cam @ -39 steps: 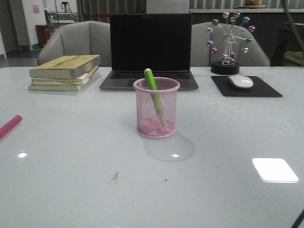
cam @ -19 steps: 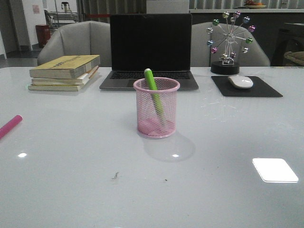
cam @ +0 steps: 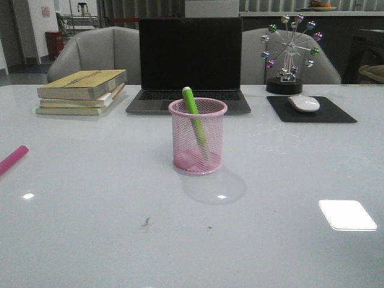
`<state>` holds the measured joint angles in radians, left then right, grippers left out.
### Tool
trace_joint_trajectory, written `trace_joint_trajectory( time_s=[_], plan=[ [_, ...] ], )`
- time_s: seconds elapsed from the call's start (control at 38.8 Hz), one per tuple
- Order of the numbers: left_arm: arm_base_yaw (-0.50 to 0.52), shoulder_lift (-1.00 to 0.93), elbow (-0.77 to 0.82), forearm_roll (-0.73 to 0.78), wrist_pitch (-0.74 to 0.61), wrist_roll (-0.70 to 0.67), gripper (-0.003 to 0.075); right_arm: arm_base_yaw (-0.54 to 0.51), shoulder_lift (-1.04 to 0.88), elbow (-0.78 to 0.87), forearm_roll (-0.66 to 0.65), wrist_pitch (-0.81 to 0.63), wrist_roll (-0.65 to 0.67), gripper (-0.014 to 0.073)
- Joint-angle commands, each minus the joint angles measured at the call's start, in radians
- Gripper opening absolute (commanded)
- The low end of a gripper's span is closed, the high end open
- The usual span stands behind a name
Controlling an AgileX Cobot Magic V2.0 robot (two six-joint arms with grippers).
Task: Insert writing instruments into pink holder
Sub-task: 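Withdraw the right gripper away from the holder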
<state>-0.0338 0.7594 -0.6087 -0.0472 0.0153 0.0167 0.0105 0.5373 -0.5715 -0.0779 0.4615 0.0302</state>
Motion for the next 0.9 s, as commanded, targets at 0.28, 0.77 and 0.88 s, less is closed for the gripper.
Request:
trace_joint_trajectory(
  time_s=[0.28,0.77,0.88],
  plan=[
    [0.002,-0.009,-0.042,-0.002,0.029,-0.005,0.0259,-0.006,-0.002,-0.026,-0.014,-0.079,0.002,0.0337],
    [0.002,0.262,-0.367,0.000,0.218,-0.005,0.0395,-0.006,-0.002,-0.025,-0.014,-0.063,0.002,0.0337],
    [0.002,0.368,-0.444,0.000,0.301,-0.005,0.0395,-0.006,-0.002,-0.025,-0.014,-0.063,0.002,0.0337]
  ],
)
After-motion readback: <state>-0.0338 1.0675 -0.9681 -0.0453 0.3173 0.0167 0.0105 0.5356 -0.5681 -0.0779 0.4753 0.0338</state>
